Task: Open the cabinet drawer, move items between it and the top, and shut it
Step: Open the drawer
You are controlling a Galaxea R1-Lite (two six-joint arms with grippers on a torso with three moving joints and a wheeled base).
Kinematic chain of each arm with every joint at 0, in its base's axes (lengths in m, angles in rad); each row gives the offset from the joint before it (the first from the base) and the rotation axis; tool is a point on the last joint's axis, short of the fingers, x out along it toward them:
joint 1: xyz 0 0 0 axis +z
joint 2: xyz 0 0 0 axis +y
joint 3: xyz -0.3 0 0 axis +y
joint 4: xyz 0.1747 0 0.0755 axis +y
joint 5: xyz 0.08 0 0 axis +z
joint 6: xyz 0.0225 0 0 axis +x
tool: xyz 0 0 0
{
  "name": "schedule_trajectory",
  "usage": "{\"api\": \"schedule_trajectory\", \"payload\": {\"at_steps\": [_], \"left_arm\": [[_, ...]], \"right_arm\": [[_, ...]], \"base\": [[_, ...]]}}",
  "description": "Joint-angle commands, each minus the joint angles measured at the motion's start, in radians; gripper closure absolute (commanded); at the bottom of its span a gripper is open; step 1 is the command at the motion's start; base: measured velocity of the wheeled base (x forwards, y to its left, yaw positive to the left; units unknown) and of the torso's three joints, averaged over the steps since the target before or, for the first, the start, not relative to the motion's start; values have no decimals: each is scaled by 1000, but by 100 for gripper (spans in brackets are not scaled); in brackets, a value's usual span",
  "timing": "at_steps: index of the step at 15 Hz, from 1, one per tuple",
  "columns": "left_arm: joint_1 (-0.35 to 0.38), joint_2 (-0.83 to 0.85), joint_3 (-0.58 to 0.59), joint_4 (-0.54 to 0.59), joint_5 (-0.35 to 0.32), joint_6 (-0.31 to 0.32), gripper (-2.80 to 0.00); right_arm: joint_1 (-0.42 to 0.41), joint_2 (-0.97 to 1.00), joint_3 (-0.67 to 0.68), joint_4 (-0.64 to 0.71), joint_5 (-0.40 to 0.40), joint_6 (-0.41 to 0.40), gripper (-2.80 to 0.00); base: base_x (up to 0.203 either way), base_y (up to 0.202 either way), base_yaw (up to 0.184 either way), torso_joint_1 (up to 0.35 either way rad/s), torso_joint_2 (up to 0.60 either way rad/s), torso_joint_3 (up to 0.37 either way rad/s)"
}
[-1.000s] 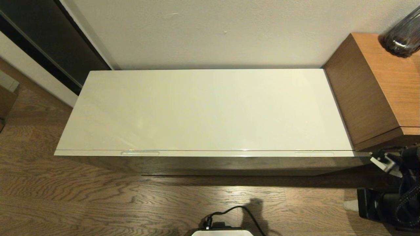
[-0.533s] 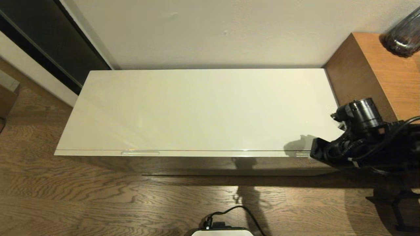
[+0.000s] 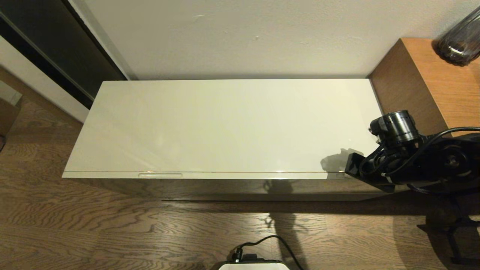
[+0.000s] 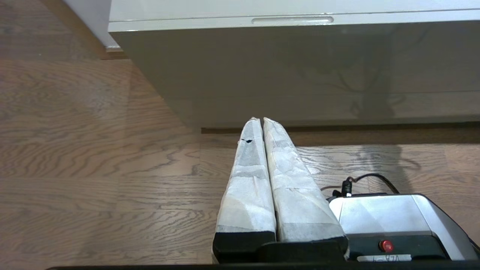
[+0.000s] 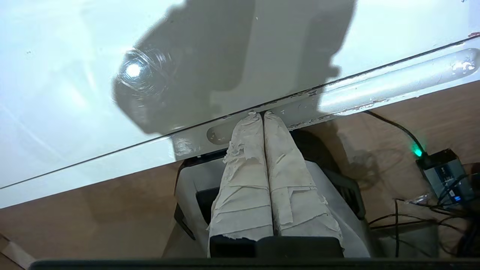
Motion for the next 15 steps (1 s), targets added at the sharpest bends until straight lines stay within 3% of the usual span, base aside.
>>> {"api": "schedule_trajectory", "payload": {"at_steps": [1, 3, 6, 11, 13, 15], "left_arm": [[0, 0, 1, -1, 1, 0, 0], [0, 0, 1, -1, 0, 0, 0], [0, 0, 1, -1, 0, 0, 0], [0, 0, 1, -1, 0, 0, 0], [0, 2, 1, -1, 0, 0, 0], [0, 1, 1, -1, 0, 0, 0]], "right_arm": [[-3, 24, 4, 3, 1, 4, 0], [-5, 25, 37, 2, 9, 5, 0], [-5, 22, 204, -42, 11, 11, 0], [-5, 63, 551, -373, 17, 27, 0], [-5, -28, 642, -424, 22, 29, 0], [-5, -175, 674, -395, 34, 26, 0]], "base": [[0, 0, 0, 0, 0, 0], [0, 0, 0, 0, 0, 0], [0, 0, 0, 0, 0, 0], [0, 0, 0, 0, 0, 0], [0, 0, 0, 0, 0, 0], [0, 0, 0, 0, 0, 0]]}}
